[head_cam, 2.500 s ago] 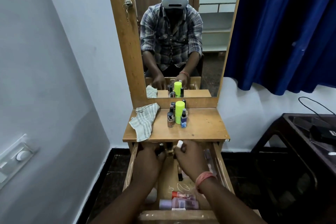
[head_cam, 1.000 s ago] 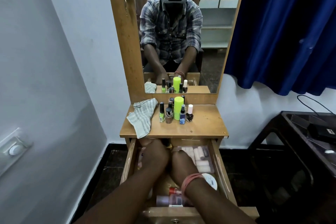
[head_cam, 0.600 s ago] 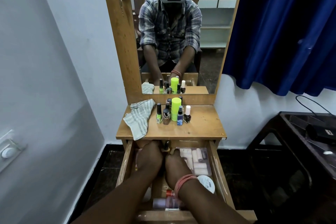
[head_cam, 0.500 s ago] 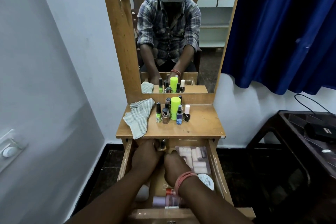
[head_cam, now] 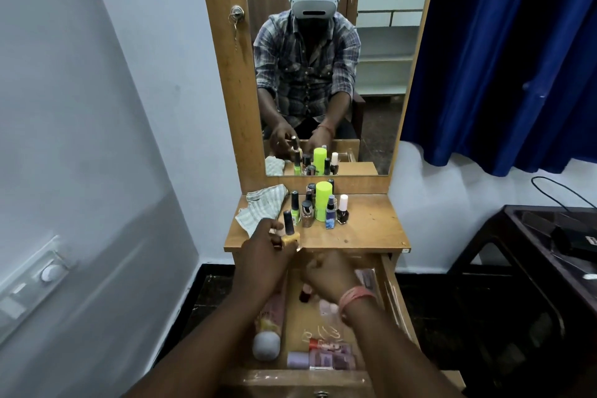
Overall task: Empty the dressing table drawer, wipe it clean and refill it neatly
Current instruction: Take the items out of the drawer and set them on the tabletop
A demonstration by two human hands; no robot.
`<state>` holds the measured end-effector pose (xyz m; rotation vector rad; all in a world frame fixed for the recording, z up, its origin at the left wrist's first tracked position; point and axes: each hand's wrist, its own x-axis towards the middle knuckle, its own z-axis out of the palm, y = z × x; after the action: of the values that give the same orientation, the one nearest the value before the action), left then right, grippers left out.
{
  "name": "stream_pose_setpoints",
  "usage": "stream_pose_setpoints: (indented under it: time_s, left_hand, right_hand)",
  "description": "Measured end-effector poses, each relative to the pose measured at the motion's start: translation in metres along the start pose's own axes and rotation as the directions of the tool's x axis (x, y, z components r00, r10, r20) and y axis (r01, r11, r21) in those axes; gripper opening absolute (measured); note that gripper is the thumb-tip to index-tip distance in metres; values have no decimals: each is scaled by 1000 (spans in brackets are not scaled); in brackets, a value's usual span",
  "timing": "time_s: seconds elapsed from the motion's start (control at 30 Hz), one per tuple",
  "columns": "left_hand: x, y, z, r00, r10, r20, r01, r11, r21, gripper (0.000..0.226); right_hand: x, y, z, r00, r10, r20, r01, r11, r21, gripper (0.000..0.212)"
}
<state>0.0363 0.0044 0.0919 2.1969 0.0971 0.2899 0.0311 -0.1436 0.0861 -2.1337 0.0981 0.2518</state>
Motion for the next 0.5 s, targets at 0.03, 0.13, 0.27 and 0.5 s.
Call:
stream_pose_setpoints:
  time_s: [0.03, 0.13, 0.27, 0.5]
  left_hand:
    - [5, 3, 0, 1000, 10, -22, -9, 1000, 10, 34]
    - [16, 11, 6, 998, 22, -57, -20, 999, 31, 32]
    - [22, 17, 18, 998, -21, -63, 24, 999, 47, 27]
    - [25, 20, 23, 995, -14, -101, 28, 989, 142, 30]
  right_hand:
    - [4, -2, -11, 998, 59, 17, -61, 978, 198, 12]
    - [10, -3, -45, 991, 116, 64, -124, 632, 765, 13]
    - [9, 7, -76, 998, 27, 61, -56, -161, 985, 24]
    - [22, 11, -61, 991, 131, -13, 3, 73, 997, 30]
